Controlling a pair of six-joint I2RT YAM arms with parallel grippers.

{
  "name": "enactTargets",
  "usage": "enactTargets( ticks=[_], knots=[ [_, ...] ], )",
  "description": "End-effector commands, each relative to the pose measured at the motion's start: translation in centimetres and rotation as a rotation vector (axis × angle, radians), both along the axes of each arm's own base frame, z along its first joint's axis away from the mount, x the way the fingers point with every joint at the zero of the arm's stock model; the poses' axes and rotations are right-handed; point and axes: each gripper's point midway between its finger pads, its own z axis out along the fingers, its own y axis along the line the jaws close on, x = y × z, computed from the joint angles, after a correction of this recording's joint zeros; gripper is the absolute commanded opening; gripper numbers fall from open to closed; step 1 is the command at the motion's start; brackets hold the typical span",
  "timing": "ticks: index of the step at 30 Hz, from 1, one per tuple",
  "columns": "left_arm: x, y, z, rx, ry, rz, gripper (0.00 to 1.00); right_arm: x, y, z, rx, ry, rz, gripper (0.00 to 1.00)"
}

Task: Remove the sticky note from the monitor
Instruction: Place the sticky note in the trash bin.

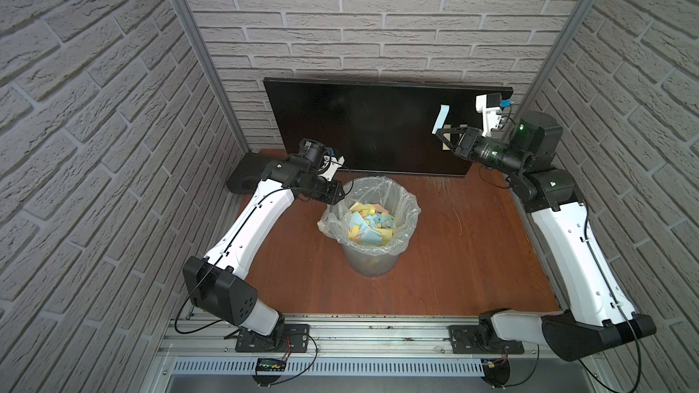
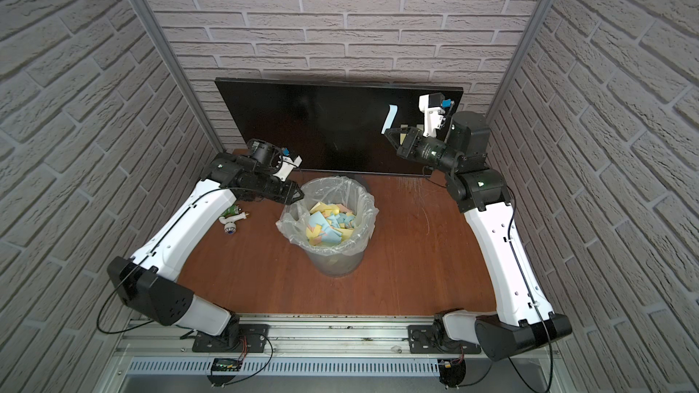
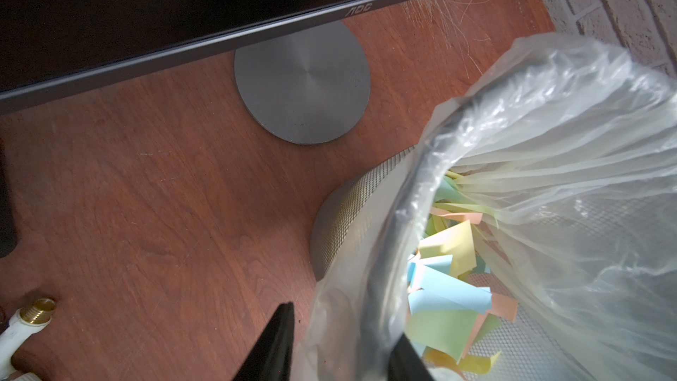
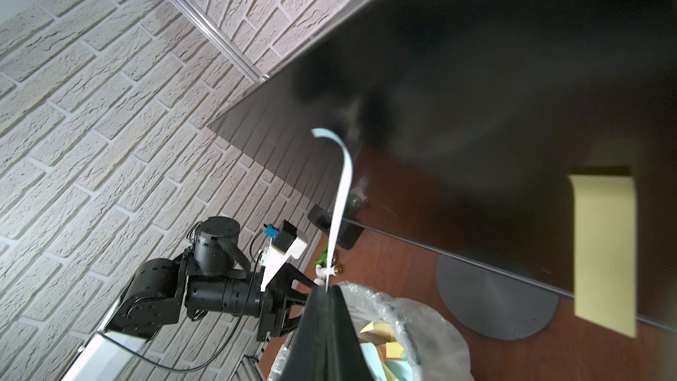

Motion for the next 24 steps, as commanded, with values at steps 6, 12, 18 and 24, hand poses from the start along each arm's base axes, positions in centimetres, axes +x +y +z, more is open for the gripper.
enactTargets(
  ticks=[6, 12, 18, 24],
  knots=[
    [0.4, 0.6, 1.0, -0.001, -0.03, 0.016, 0.38, -4.3, 5.9, -5.3, -0.242, 0.028, 0.137, 0.03],
    [0.4, 0.6, 0.9, 0.001, -0.027, 0.016, 0.38, -6.6, 9.5, -10.2, -0.398, 0.062, 0.242, 0.03],
    [0.3, 0.7, 0.9, -0.001, -0.028, 0.016, 0.38, -8.7, 11.7, -15.6, -0.629, 0.101, 0.318, 0.03],
    [0.3, 0.7, 1.0, -0.003, -0.033, 0.018, 0.38, -9.3, 12.5, -19.2, -0.745, 0.143, 0.342, 0.03]
  ],
)
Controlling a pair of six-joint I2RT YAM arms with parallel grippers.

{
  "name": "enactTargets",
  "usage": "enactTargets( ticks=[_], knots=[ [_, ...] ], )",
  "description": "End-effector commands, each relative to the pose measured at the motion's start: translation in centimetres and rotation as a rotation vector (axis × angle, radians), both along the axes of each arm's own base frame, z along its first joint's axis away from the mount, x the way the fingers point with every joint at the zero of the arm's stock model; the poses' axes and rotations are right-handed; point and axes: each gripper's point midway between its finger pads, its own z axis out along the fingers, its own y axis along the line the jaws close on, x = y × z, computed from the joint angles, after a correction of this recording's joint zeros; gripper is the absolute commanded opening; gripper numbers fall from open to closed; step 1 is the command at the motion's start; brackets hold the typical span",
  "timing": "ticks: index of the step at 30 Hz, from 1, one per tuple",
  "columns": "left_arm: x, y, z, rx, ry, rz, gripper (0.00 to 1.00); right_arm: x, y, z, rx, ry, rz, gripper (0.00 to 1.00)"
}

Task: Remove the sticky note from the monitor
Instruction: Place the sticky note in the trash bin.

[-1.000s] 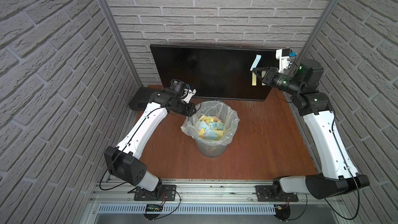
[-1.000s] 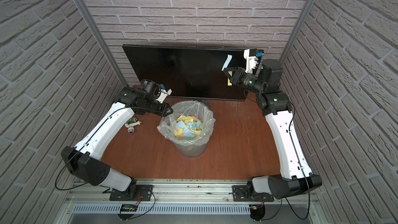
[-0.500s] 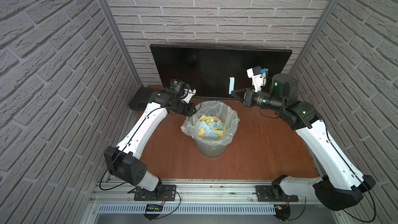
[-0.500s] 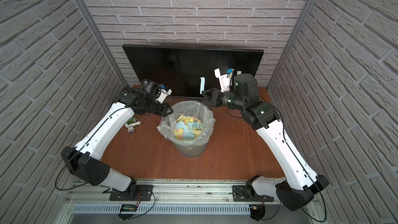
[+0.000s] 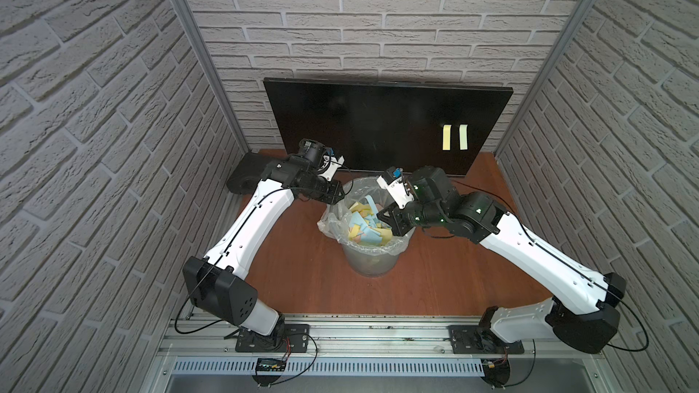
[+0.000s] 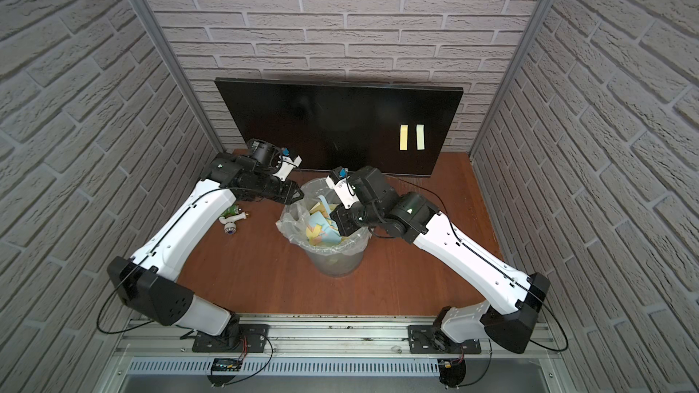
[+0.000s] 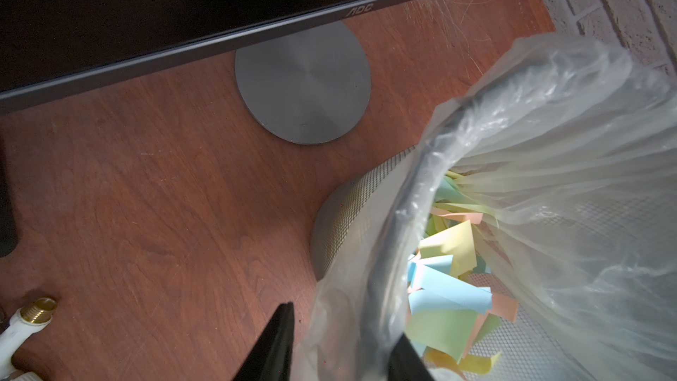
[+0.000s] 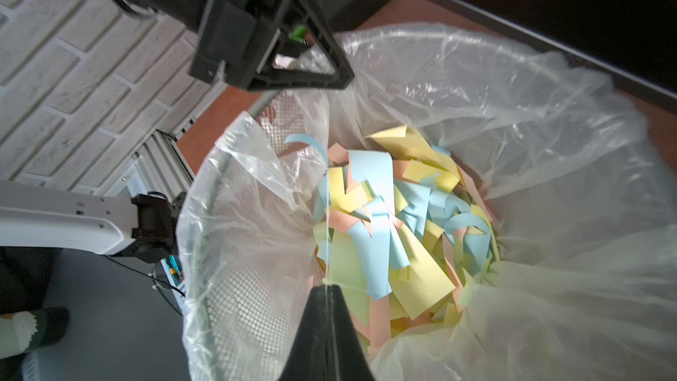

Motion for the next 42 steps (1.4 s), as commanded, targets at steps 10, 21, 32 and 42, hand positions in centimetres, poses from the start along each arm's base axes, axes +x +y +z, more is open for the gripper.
enactTargets(
  ticks=[10, 21, 32, 42],
  knots=[
    [0.2, 0.8, 1.0, -0.003, -0.032, 0.018, 0.38, 1.6, 0.3, -4.0, -0.166, -0.019, -0.026, 0.03],
    [0.1, 0.8, 1.2, -0.004, -0.035, 0.019, 0.38, 2.0, 0.2, -5.3, -0.214, -0.001, -0.032, 0.13],
    [0.2, 0.8, 1.1, -0.005, -0.031, 0.018, 0.38, 1.9, 0.4, -2.4, -0.151, -0.036, -0.036, 0.26],
    [0.3, 0.8, 1.1, -0.005, -0.032, 0.019, 0.38, 1.4, 0.3, 4.4, 0.002, -0.117, -0.048, 0.34]
  ],
)
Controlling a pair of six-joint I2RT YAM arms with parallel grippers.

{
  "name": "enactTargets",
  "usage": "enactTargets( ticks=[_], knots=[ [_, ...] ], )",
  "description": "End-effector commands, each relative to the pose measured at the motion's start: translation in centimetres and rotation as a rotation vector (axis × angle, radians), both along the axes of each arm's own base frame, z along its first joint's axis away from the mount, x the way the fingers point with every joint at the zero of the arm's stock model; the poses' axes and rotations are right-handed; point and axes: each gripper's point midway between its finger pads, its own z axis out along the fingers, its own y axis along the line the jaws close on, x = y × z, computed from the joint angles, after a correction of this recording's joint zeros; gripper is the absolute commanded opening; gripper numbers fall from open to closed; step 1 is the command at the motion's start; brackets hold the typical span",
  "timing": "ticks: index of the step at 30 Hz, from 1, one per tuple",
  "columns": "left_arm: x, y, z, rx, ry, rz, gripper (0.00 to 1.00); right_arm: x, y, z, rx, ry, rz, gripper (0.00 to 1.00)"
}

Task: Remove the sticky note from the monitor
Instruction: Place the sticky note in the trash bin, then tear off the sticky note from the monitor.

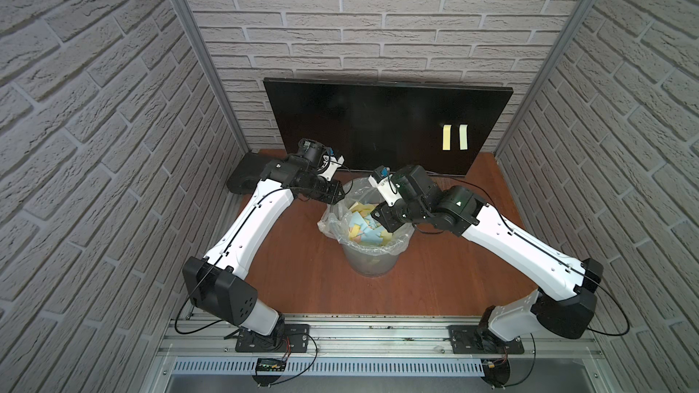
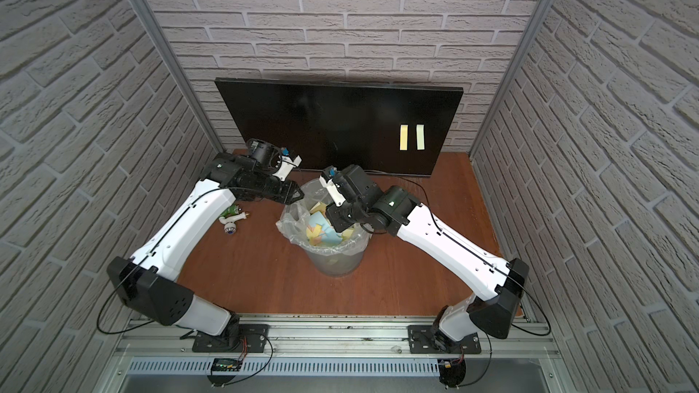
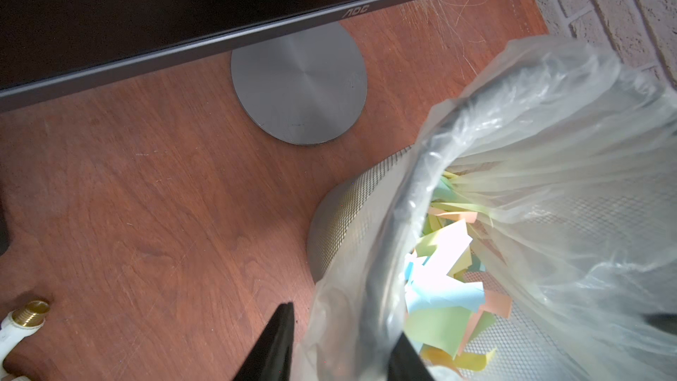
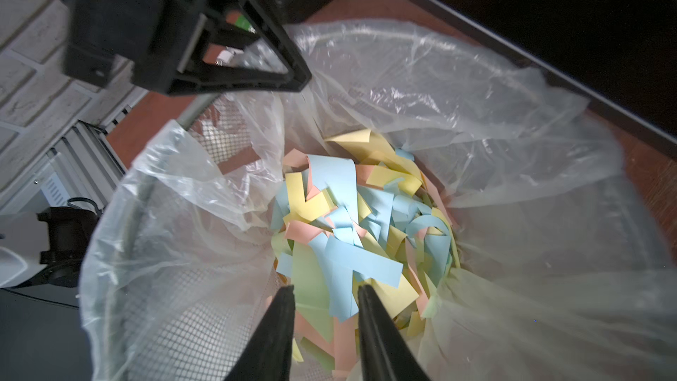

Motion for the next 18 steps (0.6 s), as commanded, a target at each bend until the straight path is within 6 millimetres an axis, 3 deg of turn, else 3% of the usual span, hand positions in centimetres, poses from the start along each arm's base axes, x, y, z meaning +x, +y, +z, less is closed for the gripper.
enactTargets(
  ticks=[1, 8, 12, 18],
  knots=[
    [0.4, 0.9, 1.1, 0.007, -0.036, 0.023, 0.38, -0.7, -0.3, 4.4, 0.099, -0.062, 0.004, 0.35],
    [0.4, 0.8, 0.9, 0.006, -0.031, 0.023, 0.38, -1.0, -1.6, 8.6, 0.256, -0.078, -0.017, 0.36],
    [0.3, 0.8, 1.0, 0.004, -0.032, 0.02, 0.38, -0.6, -4.2, 11.1, 0.367, -0.081, -0.07, 0.36],
    [0.4, 0.7, 0.9, 0.004, -0.031, 0.02, 0.38, 0.5, -8.9, 12.4, 0.469, -0.078, -0.2, 0.36]
  ],
)
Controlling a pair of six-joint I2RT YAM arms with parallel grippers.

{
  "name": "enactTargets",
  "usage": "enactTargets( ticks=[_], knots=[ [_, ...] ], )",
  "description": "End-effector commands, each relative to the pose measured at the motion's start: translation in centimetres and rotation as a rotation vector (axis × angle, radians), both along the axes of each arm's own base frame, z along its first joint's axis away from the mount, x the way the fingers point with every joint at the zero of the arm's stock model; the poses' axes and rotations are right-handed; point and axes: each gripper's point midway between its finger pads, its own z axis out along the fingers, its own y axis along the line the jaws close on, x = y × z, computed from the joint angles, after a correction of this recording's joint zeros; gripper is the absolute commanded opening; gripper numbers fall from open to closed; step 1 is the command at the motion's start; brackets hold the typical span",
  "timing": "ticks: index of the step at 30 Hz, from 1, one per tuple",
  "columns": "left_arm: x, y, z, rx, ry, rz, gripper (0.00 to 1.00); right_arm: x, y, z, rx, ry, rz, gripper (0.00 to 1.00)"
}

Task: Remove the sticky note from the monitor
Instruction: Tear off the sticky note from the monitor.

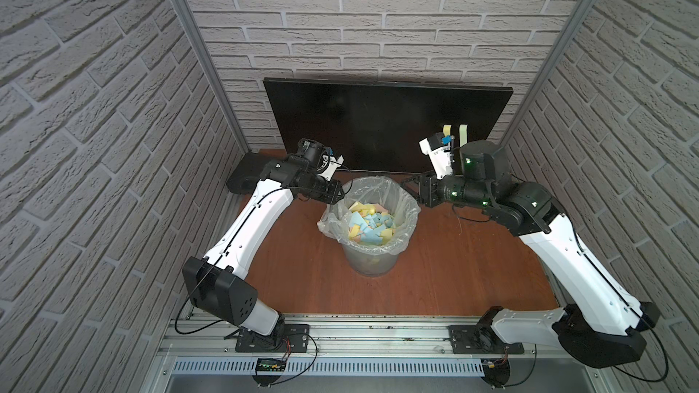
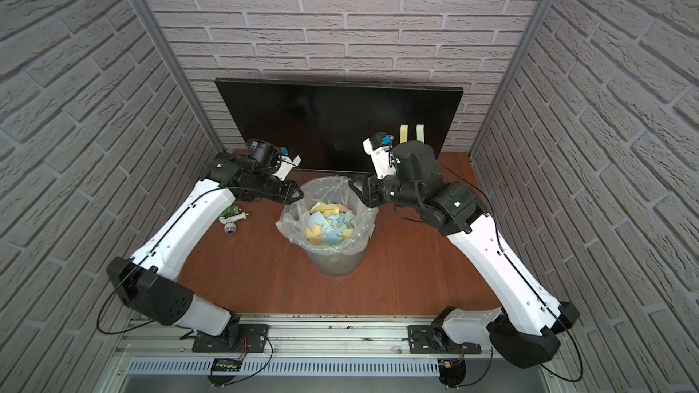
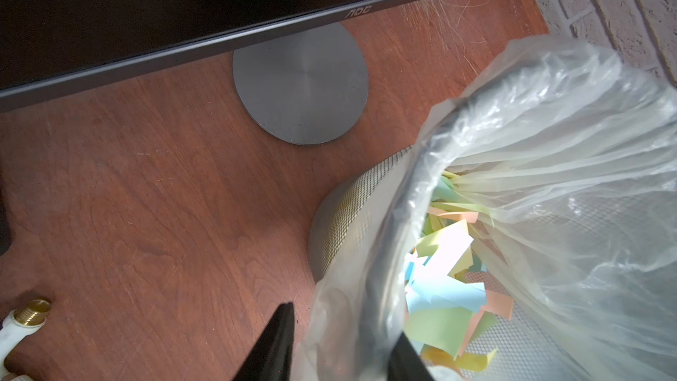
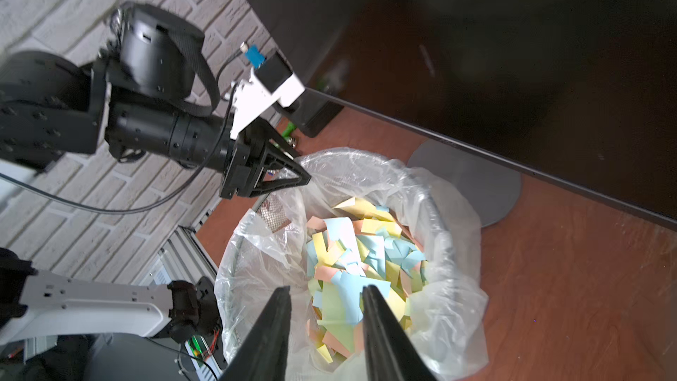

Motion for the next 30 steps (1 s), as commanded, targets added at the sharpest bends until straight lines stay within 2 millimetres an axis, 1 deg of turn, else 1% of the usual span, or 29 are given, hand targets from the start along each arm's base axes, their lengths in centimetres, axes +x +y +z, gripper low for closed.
enactTargets(
  ticks=[1, 7, 11, 13, 19, 22, 25, 28, 30],
  knots=[
    [0.3, 0.6, 1.0, 0.003, -0.032, 0.015, 0.38, -0.1, -1.8, 1.8, 0.115, -0.012, -0.041, 0.36],
    [0.4, 0.6, 1.0, 0.004, -0.031, 0.017, 0.38, 1.4, -6.9, 1.0, 0.207, 0.03, -0.228, 0.36],
    [0.4, 0.6, 1.0, 0.004, -0.031, 0.016, 0.38, 2.5, -10.2, -0.5, 0.279, 0.072, -0.356, 0.36],
    [0.4, 0.6, 0.9, 0.004, -0.03, 0.016, 0.38, 3.0, -11.5, -1.0, 0.319, 0.077, -0.409, 0.36],
    [0.4, 0.5, 0.9, 0.003, -0.03, 0.014, 0.38, 4.9, -14.9, -1.6, 0.436, 0.049, -0.546, 0.36],
    [0.5, 0.5, 0.9, 0.003, -0.03, 0.015, 0.38, 6.2, -16.3, -0.8, 0.502, 0.007, -0.577, 0.36],
    [0.5, 0.5, 0.9, 0.002, -0.028, 0.016, 0.38, 7.6, -17.2, 0.2, 0.543, -0.022, -0.581, 0.36],
    [0.5, 0.5, 0.8, 0.003, -0.027, 0.016, 0.38, 8.7, -17.6, 1.0, 0.557, -0.042, -0.577, 0.38],
    [0.5, 0.5, 0.8, 0.003, -0.028, 0.016, 0.38, 9.5, -17.7, 1.2, 0.566, -0.047, -0.576, 0.42]
  ],
)
